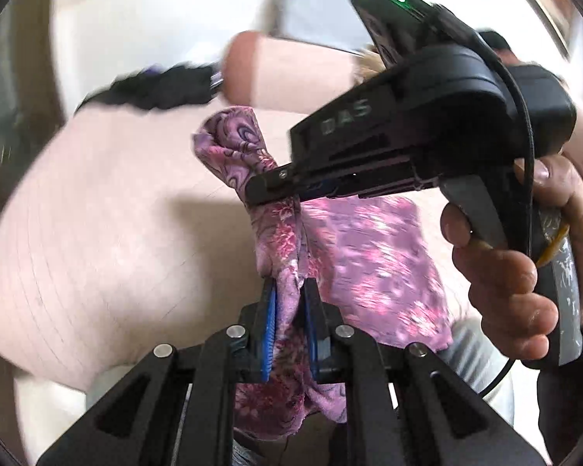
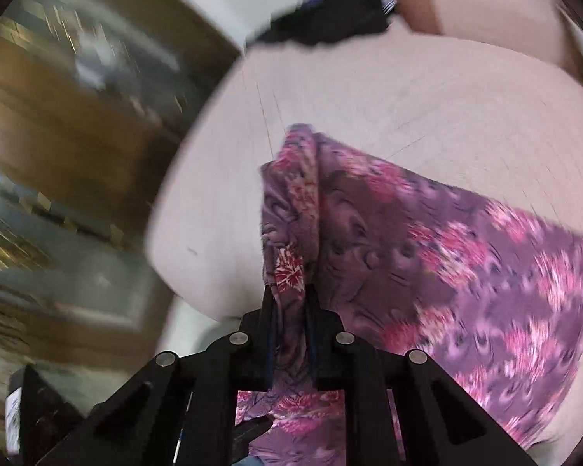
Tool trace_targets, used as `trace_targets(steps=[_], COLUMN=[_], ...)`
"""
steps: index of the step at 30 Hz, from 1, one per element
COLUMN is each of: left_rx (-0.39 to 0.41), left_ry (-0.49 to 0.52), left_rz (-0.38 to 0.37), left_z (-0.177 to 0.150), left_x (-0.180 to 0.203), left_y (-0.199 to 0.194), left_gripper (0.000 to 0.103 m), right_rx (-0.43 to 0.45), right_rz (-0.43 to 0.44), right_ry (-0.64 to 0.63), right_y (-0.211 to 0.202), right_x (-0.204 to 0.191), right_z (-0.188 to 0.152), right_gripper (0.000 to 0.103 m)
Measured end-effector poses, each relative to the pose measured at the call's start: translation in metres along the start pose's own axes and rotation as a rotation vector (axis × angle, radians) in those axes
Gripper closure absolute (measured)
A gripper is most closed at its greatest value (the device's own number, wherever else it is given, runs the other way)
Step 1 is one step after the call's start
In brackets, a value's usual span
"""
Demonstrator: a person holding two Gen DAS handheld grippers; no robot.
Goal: Fold small clothes
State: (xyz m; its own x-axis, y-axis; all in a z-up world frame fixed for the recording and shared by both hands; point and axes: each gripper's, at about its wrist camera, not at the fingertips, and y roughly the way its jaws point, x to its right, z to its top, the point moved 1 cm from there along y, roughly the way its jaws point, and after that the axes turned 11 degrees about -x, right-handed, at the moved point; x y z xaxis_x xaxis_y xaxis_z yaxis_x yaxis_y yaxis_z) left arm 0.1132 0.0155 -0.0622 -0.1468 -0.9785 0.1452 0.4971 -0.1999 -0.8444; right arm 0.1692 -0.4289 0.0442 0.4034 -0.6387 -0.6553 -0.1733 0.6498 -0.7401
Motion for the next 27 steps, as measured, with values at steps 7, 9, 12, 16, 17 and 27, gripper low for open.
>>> trace_targets(steps=[7, 9, 12, 16, 17, 27], left_rx=[-0.073, -0.104, -0.149, -0.195, -0.215, -0.219], left_ry=[0.234, 0.256, 0.290, 0.315, 0.305, 0.069], left_rz=[0.014, -0.020, -0.049, -0.072, -0.114, -0.222], left_z=[0.008, 0.012, 0.020, 0.032, 0.035, 0.047], left_x=[0.109, 0.127, 0.153, 0.179, 0.181, 0.096], left_y=[0.027, 0.048, 0.077, 0.117, 0.130, 0.098], left_gripper=[0.090, 0.090, 0.090, 0.088, 0.088, 0.035], right_rx=[0.221, 0.248, 0.286, 0.300, 0.295, 0.325], right_rz=[0.186, 0.223, 0.263, 0.309, 0.311, 0.199], right_ry=[0.146, 0.210, 0.298, 0.375, 0.387, 0.505], right_y=[-0.073, -0.084, -0.093, -0.082, -0.077, -0.076], right_x=[0.100, 0.140, 0.191, 0.244, 0.256, 0.294], right_z=[-0.090, -0.103, -0.115, -0.119, -0.117, -0.148], right_gripper=[0.090, 0.090, 0.090, 0.090, 0.090, 0.048])
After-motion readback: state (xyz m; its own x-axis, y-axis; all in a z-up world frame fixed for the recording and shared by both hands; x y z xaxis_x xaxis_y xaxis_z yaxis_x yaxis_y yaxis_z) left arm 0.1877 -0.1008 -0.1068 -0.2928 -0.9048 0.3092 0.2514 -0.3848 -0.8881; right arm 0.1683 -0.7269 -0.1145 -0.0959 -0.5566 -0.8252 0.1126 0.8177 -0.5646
